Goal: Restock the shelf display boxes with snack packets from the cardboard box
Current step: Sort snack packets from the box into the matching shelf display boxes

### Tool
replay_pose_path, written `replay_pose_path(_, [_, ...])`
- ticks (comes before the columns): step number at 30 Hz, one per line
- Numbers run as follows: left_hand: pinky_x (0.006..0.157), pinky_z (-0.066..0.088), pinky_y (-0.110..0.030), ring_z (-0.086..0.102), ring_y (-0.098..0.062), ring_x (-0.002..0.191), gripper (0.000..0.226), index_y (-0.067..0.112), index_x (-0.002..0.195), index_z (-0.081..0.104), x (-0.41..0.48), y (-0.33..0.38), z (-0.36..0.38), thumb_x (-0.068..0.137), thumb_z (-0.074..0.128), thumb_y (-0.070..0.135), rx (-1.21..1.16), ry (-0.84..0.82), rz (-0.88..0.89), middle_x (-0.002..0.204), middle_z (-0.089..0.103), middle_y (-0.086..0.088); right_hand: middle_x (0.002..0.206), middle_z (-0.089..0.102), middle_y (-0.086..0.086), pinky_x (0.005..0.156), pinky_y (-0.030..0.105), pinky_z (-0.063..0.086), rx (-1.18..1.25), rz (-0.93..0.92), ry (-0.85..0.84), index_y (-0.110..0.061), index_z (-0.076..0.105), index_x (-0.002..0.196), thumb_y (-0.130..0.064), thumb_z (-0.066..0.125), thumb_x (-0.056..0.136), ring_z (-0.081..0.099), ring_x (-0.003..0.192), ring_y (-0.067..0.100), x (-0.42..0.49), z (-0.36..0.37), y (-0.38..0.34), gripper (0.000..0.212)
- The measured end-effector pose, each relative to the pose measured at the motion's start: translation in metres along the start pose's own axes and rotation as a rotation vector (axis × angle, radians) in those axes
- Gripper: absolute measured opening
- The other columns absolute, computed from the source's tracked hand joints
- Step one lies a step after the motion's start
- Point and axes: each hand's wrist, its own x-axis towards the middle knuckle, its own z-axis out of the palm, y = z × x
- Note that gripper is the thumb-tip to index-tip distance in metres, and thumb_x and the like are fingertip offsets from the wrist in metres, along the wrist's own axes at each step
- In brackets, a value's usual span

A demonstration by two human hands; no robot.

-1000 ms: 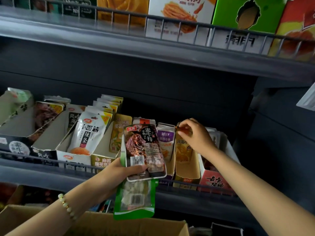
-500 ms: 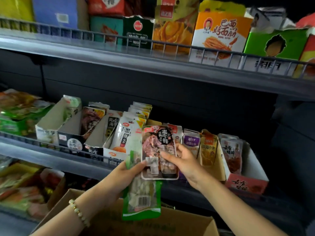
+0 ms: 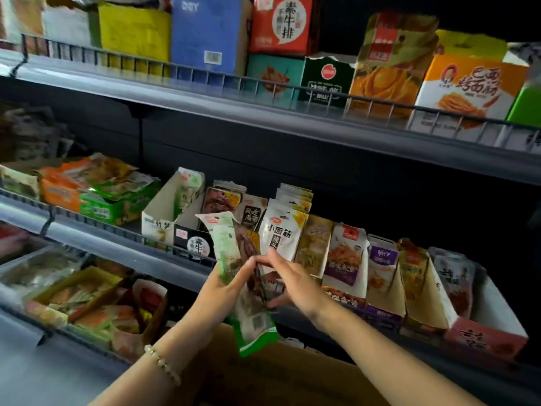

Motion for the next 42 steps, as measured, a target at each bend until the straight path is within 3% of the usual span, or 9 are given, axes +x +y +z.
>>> replay_pose_path(6, [0.071, 0.058, -0.035, 0.072, -0.023, 0.076, 0.016, 0.007, 0.105, 0.065, 0.000, 0.000, -0.056, 0.090, 0.061, 0.010, -0.080, 0.100, -0.119, 0.089, 0.076, -0.011, 0.121, 0.051, -0.008, 0.075, 0.008, 0.044, -0.073, -0.031, 0.177, -0.028, 0.051, 0.126, -0.025, 0.066, 0.088, 0.053, 0.109, 0.009, 0.034, 0.007, -0.004, 0.041])
replay_pose_path(8, [0.063, 0.058, -0.033, 0.072, -0.022, 0.069, 0.015, 0.008, 0.104, 0.064, -0.001, 0.004, -0.070, 0.090, 0.062, 0.013, -0.078, 0.054, -0.142, 0.085, 0.075, -0.011, 0.126, 0.043, -0.013, 0.080, 0.015, 0.043, -0.025, -0.011, 0.156, -0.032, 0.037, 0.138, -0.025, 0.071, 0.084, 0.051, 0.112, 0.008, 0.049, 0.009, -0.008, 0.064])
replay_pose_path(11, [0.066, 0.058, -0.035, 0.073, -0.024, 0.070, 0.017, 0.009, 0.103, 0.064, 0.003, 0.011, -0.088, 0.088, 0.063, 0.017, -0.058, 0.035, -0.124, 0.087, 0.075, -0.013, 0.114, 0.057, -0.009, 0.067, 0.016, 0.053, 0.029, 0.025, 0.007, -0.030, 0.040, 0.130, -0.013, 0.071, 0.083, 0.061, 0.089, -0.006, 0.070, 0.018, -0.018, 0.059])
replay_pose_path(14, [0.071, 0.056, -0.038, 0.073, -0.027, 0.078, 0.025, 0.008, 0.107, 0.065, 0.012, 0.016, -0.106, 0.086, 0.066, 0.022, -0.002, 0.046, -0.098, 0.091, 0.075, -0.013, 0.117, 0.065, 0.010, 0.081, 0.042, 0.058, -0.043, 0.052, -0.072, -0.021, 0.047, 0.130, -0.009, 0.075, 0.079, 0.067, 0.101, 0.020, 0.093, 0.025, -0.022, 0.060])
replay_pose_path(17, [0.060, 0.057, -0.032, 0.072, -0.024, 0.070, 0.023, 0.009, 0.105, 0.065, 0.025, 0.020, -0.125, 0.088, 0.065, 0.024, 0.035, 0.077, -0.102, 0.086, 0.076, -0.010, 0.117, 0.066, 0.006, 0.070, 0.034, 0.060, 0.019, 0.072, -0.109, -0.021, 0.048, 0.130, -0.001, 0.075, 0.077, 0.067, 0.101, 0.020, 0.115, 0.024, -0.025, 0.063])
replay_pose_path(25, [0.060, 0.055, -0.034, 0.069, -0.020, 0.059, 0.005, 0.014, 0.094, 0.058, 0.076, 0.038, -0.185, 0.094, 0.057, 0.009, 0.100, 0.145, -0.144, 0.064, 0.073, -0.002, 0.098, 0.068, 0.014, 0.070, 0.034, 0.059, 0.139, 0.140, 0.206, -0.004, 0.058, 0.103, 0.000, 0.072, 0.077, 0.068, 0.085, 0.025, 0.185, -0.007, -0.049, 0.031])
replay_pose_path(32, [0.056, 0.053, -0.030, 0.068, -0.014, 0.061, 0.012, 0.017, 0.095, 0.058, 0.110, 0.044, -0.194, 0.092, 0.058, 0.006, -0.036, 0.177, -0.084, 0.078, 0.071, -0.002, 0.104, 0.061, 0.008, 0.074, 0.030, 0.049, -0.167, 0.061, 0.545, -0.012, 0.053, 0.091, -0.017, 0.073, 0.081, 0.060, 0.089, 0.020, 0.262, 0.008, -0.050, 0.023])
replay_pose_path(35, [0.049, 0.054, -0.026, 0.069, -0.014, 0.057, 0.012, 0.015, 0.095, 0.058, 0.117, 0.039, -0.196, 0.092, 0.058, 0.003, -0.080, 0.175, -0.087, 0.081, 0.071, -0.006, 0.114, 0.052, 0.011, 0.080, 0.026, 0.039, -0.350, 0.069, 0.482, -0.003, 0.045, 0.123, -0.011, 0.072, 0.083, 0.053, 0.107, 0.026, 0.283, 0.024, -0.037, 0.049])
replay_pose_path(42, [0.048, 0.054, -0.026, 0.072, -0.019, 0.064, 0.018, 0.013, 0.108, 0.060, 0.119, 0.021, -0.204, 0.091, 0.061, 0.007, -0.088, 0.129, -0.071, 0.084, 0.076, -0.007, 0.113, 0.059, 0.008, 0.082, 0.031, 0.045, -0.856, -0.073, 0.269, -0.011, 0.053, 0.117, -0.017, 0.081, 0.073, 0.056, 0.100, 0.023, 0.304, 0.034, -0.002, 0.053])
